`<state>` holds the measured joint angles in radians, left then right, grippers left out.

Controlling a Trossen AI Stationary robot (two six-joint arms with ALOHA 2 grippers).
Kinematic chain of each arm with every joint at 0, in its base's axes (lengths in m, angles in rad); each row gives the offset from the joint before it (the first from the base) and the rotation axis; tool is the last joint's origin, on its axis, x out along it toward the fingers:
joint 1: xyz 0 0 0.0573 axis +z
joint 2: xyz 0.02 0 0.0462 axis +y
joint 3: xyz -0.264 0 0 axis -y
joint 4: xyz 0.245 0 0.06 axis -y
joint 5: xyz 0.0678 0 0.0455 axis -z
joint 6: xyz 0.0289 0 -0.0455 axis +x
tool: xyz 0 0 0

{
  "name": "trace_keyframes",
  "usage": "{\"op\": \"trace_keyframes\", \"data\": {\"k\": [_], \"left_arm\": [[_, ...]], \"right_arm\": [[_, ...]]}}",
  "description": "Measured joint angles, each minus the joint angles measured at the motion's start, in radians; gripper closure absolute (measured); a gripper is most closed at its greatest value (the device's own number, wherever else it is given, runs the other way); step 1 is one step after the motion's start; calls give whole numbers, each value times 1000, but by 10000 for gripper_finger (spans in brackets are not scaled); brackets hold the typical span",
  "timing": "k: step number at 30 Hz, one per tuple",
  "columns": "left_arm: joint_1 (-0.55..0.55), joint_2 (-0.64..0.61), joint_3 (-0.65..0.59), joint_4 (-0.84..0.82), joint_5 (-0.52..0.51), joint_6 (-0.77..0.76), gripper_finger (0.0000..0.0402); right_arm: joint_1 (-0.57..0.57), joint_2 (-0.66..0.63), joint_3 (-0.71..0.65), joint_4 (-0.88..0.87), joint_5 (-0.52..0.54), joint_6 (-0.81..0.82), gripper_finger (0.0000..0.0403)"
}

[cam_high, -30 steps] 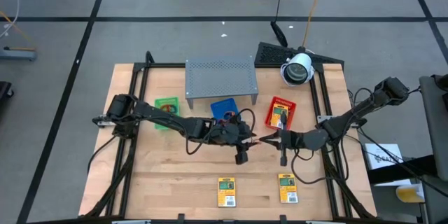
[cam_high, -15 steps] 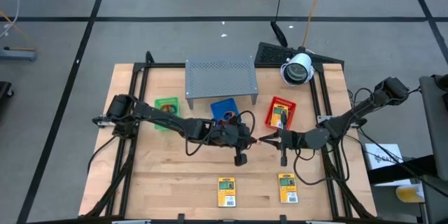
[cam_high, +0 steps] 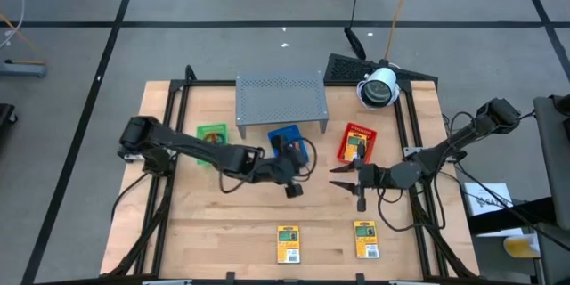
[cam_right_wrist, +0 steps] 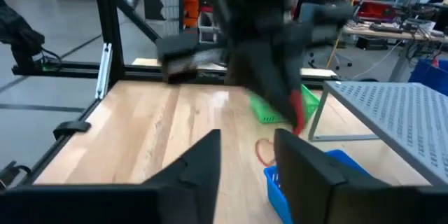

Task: Pick & Place Office Desk Supplies
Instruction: Put the red rubber band into the blue bin

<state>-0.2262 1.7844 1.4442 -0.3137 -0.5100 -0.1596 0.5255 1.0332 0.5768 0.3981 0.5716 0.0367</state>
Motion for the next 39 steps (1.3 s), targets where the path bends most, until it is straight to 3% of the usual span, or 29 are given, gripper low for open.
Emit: {"op": "trace_keyframes", "data": {"k": [6,13,33,39], "left_arm": [[8,-88,0,-121,-102,1,399],[56,-117,1,-224,-122,-10,396],[174,-117,-10,-297,37,-165,361],[174,-117,-10,-297,79,-245,326]], "right_arm": [[0,0,0,12,0,11,234],[0,0,-1,28,0,30,239],[0,0,-1,39,0,29,253],[0,0,-1,39,0,30,256]]}}
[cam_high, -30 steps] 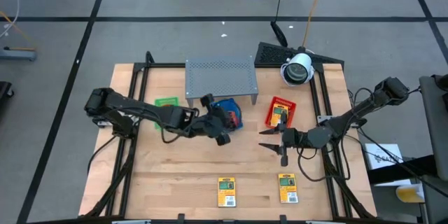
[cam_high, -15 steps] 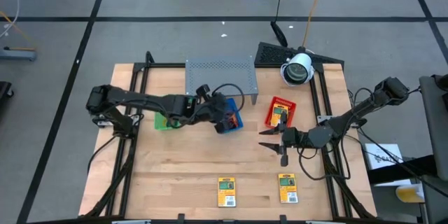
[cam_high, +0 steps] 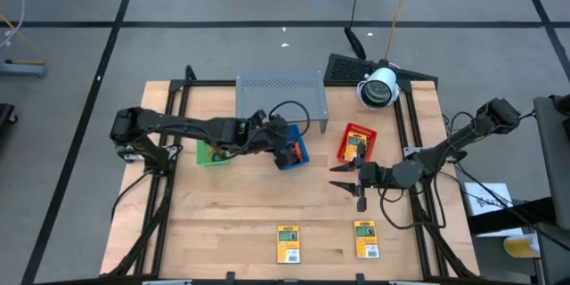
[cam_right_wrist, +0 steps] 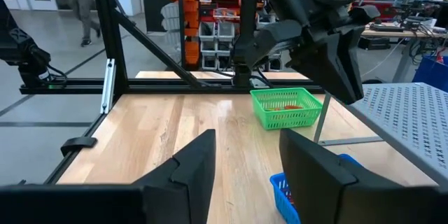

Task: Pick & Place Office Desk Supplies
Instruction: Put the red rubber band into the blue bin, then put the crayon pack into the orange bin

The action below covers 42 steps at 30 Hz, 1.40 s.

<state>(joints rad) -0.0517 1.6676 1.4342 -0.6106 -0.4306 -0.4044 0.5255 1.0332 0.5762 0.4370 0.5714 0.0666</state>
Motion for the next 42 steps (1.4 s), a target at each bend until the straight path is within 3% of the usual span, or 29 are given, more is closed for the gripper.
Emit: {"op": "trace_keyframes", "data": {"k": [9,15,17,20,22,31,38,42], "left_arm": [[-9,0,0,32,13,-28,233],[-9,0,0,76,14,-35,201],[-7,0,0,75,85,-69,198],[2,0,0,80,318,-80,198],[-9,10,0,93,404,-76,200],[-147,53,-2,90,408,6,226],[-271,116,0,103,504,25,243],[-318,192,-1,165,509,10,244]], "right_arm": [[0,0,0,7,3,4,250],[-11,0,0,8,4,117,254],[-16,0,0,8,4,114,254],[-16,0,0,-1,3,88,253],[-16,0,0,-8,-3,65,254],[-16,0,0,-12,-260,-31,259],[-16,1,0,-3,-259,-39,259],[-16,1,0,7,-259,-34,259]]}}
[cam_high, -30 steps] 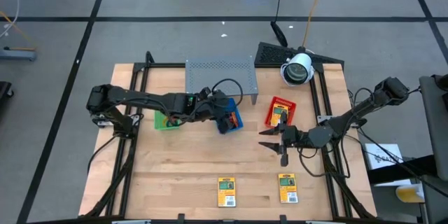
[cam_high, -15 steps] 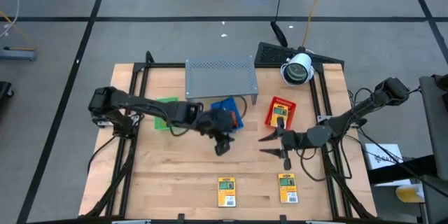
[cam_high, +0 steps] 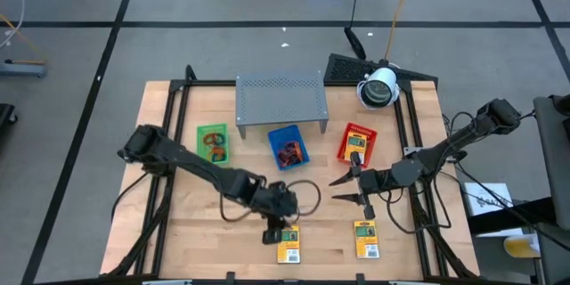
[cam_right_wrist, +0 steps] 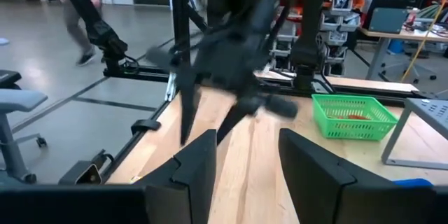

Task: Pick & Place Office Desk Supplies
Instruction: Put the crayon pack into the orange bin

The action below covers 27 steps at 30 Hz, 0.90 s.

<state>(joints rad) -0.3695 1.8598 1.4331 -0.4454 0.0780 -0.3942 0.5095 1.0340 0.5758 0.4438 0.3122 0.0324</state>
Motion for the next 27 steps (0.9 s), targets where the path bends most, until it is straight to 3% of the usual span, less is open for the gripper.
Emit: {"op": "trace_keyframes", "data": {"k": [10,19,23,27], "left_arm": [[-9,190,0,54,23,-28,240],[-3,243,0,52,166,-62,245],[-12,243,0,55,182,-53,287],[-15,241,0,55,187,-35,373]], "right_arm": [[0,0,0,-11,2,78,259],[2,0,0,-7,3,120,259],[2,0,0,-7,3,117,259],[2,-1,0,-7,5,113,259]]}}
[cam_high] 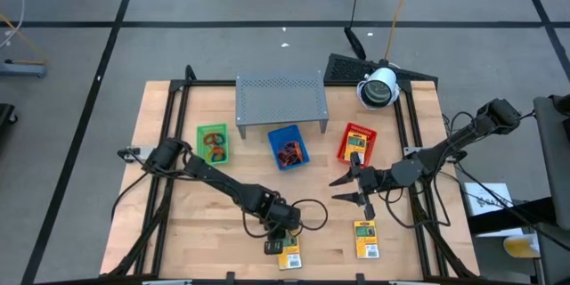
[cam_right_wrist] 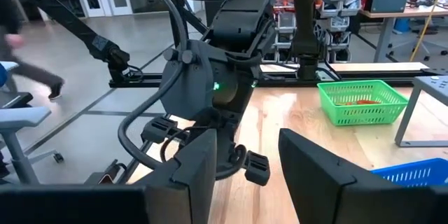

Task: Pick & Place Office Desk Supplies
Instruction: Put the crayon pack into the orange bin

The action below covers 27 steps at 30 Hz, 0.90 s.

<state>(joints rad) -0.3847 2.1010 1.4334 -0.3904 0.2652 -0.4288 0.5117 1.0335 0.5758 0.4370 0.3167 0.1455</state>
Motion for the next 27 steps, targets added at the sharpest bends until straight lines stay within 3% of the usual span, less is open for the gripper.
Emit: {"op": "trace_keyframes", "data": {"k": [8,13,17,27], "left_arm": [[30,-5,0,2,-7,-26,396],[70,-28,15,-12,-78,25,395],[103,-89,19,-21,-95,100,396],[232,-304,20,9,-166,333,398]], "right_arm": [[0,0,0,0,79,-21,259],[0,0,0,2,148,-27,259],[1,-4,1,12,210,-22,259],[44,-110,0,-13,214,-8,259]]}}
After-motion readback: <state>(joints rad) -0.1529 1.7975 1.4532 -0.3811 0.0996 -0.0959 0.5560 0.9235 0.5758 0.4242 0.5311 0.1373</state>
